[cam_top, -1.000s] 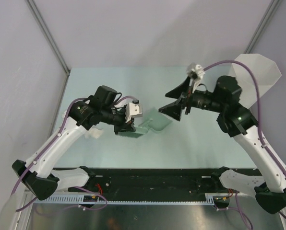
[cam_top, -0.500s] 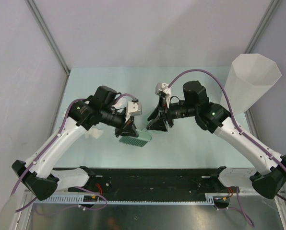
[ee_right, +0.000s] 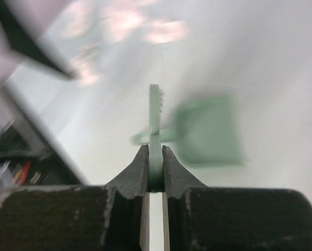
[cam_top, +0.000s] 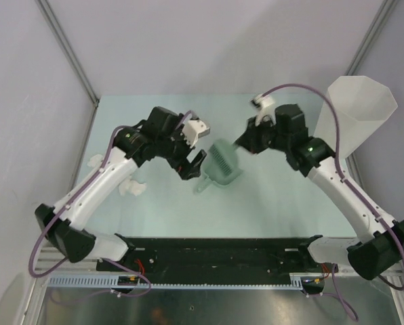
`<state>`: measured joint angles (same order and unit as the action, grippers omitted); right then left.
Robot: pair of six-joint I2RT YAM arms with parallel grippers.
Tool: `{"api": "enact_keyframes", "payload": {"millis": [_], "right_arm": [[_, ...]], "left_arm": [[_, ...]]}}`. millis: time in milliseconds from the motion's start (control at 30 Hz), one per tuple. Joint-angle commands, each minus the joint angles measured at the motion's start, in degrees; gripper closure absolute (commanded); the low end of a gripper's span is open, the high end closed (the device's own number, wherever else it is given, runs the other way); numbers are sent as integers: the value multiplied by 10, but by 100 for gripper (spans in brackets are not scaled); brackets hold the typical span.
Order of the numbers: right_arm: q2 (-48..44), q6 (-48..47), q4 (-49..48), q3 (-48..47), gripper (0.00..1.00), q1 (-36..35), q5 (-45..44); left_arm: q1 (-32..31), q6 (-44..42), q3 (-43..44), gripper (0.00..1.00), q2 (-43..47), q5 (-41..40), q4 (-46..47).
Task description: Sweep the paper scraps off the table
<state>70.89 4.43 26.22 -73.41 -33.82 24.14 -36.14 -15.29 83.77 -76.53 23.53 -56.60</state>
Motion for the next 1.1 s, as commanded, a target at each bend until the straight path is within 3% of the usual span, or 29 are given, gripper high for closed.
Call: {"api": "enact_keyframes", "payload": {"millis": [0,100,200,533,833,1033,1067], "right_arm": [[-7,117,27,3,100,92,-294],[-26,113,8,27,100,86,-400],[-28,103,22,27,100,91,-452],[-37,72,41,48,100,96,-439],[-37,60,34,49,100,95,-424],[-35,60,24,50,100,95,-411],[-35,62,23,50,100,96,-410]], "left_arm": [[-16,73,32,0,-53,-179,32],[-67,48,21,0,-105,-212,47],[-111,20,15,0,-171,-234,68],[-123,28,3,0,-324,-277,133],[-90,40,-45,1,-336,-242,154],[-84,31,-94,29,-317,-200,170],[-84,27,-97,42,-311,-198,171]]}}
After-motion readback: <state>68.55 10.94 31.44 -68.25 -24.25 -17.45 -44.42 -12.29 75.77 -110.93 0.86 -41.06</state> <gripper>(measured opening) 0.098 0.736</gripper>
